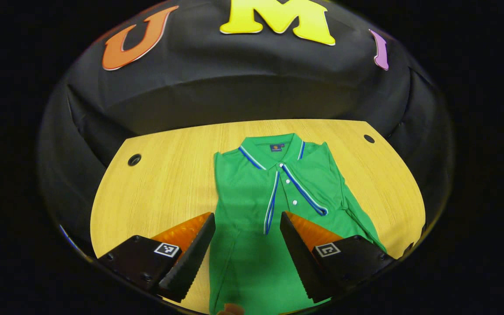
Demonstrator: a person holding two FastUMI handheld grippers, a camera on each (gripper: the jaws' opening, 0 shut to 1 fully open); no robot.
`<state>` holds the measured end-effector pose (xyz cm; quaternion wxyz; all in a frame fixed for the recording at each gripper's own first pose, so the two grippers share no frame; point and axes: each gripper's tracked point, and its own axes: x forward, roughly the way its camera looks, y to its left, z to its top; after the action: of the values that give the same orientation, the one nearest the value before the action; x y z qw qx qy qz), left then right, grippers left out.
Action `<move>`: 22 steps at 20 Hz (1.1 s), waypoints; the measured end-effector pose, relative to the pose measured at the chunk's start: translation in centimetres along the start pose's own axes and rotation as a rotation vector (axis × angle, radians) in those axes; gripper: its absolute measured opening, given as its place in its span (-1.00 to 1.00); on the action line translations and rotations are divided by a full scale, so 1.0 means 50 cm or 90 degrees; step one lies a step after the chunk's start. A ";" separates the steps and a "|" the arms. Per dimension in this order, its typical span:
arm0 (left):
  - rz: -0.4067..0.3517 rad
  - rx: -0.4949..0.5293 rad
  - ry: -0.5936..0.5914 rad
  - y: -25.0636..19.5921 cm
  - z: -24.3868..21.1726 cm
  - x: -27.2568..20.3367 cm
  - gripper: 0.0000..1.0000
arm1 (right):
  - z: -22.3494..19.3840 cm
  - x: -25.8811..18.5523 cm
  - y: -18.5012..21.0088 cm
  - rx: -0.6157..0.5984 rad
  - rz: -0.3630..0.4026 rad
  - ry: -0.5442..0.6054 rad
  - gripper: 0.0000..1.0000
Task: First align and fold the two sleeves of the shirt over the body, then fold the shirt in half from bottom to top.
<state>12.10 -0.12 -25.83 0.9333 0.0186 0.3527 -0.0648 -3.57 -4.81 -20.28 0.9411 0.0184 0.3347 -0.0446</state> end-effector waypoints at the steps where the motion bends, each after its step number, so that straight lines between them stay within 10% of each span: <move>1: 0.008 -0.015 0.009 0.015 -0.028 -0.024 0.94 | -0.017 0.014 0.012 -0.008 0.021 0.012 0.98; 14: 0.034 -0.086 0.285 0.067 -0.487 -0.221 0.94 | -0.375 0.081 -0.022 -0.045 0.040 0.321 0.99; 22: 0.033 -0.081 0.405 0.055 -0.541 -0.256 0.94 | -0.445 0.070 -0.038 -0.056 0.015 0.422 0.94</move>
<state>-14.76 6.16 -37.70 0.7770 -0.0114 0.6293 -0.0101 -15.02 -5.51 -39.76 0.7812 -0.0050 0.6242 -0.0111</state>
